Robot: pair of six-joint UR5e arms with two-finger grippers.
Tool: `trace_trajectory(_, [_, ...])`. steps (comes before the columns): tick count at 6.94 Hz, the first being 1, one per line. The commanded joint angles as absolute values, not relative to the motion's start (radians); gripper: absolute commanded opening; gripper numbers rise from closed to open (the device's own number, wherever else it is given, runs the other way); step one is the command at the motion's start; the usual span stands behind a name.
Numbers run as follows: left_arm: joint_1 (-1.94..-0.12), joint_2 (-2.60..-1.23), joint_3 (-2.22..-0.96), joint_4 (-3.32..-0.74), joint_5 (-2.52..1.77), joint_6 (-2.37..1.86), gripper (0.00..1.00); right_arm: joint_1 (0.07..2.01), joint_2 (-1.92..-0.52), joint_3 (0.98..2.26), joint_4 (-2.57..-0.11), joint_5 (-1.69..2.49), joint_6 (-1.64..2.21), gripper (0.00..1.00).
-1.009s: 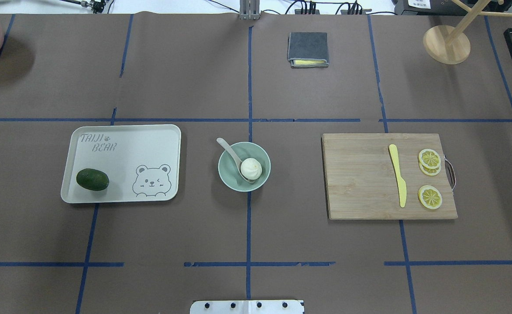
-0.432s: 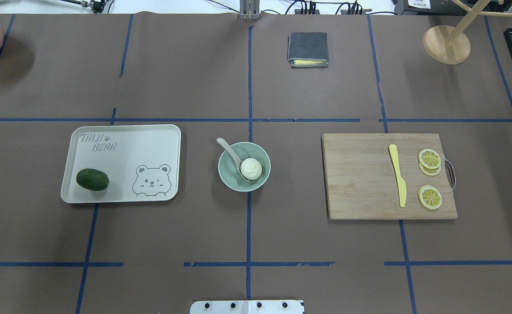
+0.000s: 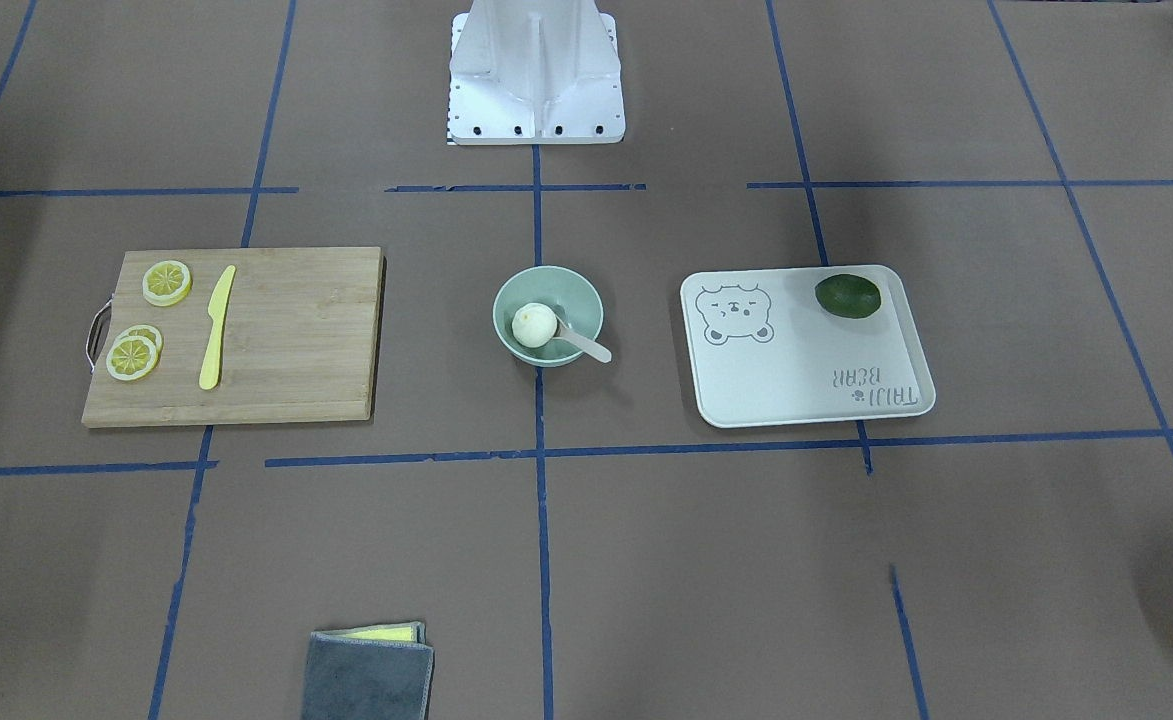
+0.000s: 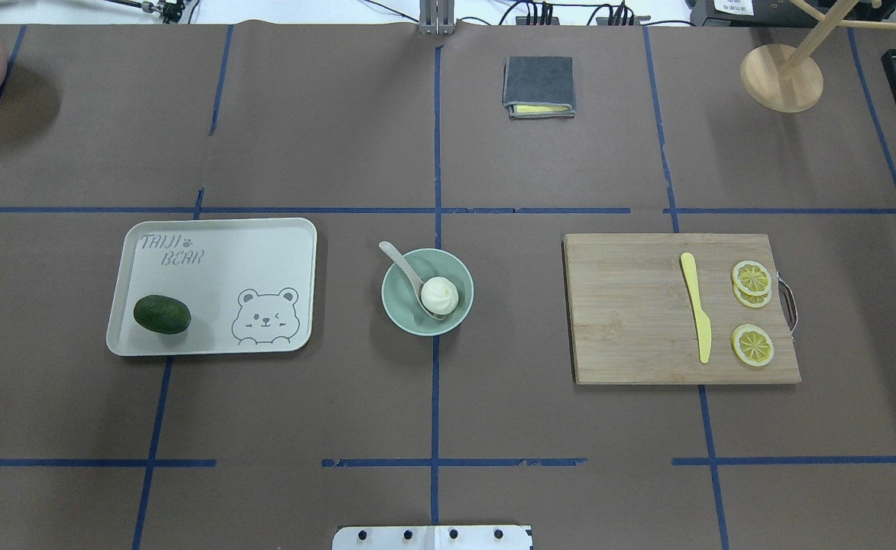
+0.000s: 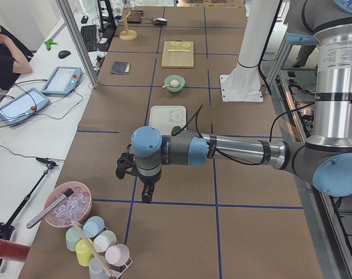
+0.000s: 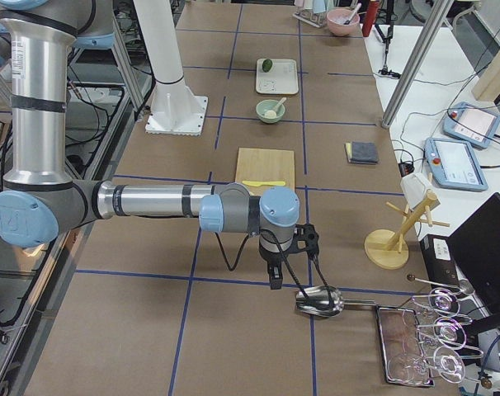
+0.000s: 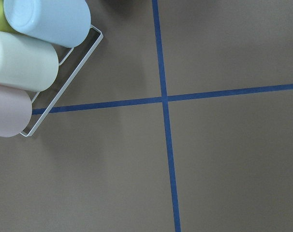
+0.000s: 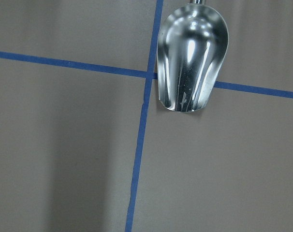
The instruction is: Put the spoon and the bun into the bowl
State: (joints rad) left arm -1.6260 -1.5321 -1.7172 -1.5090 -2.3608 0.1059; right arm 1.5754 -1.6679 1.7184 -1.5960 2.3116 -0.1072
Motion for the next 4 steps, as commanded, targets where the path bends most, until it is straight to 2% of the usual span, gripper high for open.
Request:
trace_trajectory(1, [-1.626,-1.523,-1.718,-1.508,-2.361,0.106,1.00,1.575,-1.677,1.726,-1.595,2.313,-0.106,1.00])
trace_trajectory(4, [-1.626,-1.523,-1.718,-1.512,-2.352,0.106,1.00,1.575,-1.693,1.726,-1.594,2.313,-0.107,1.00])
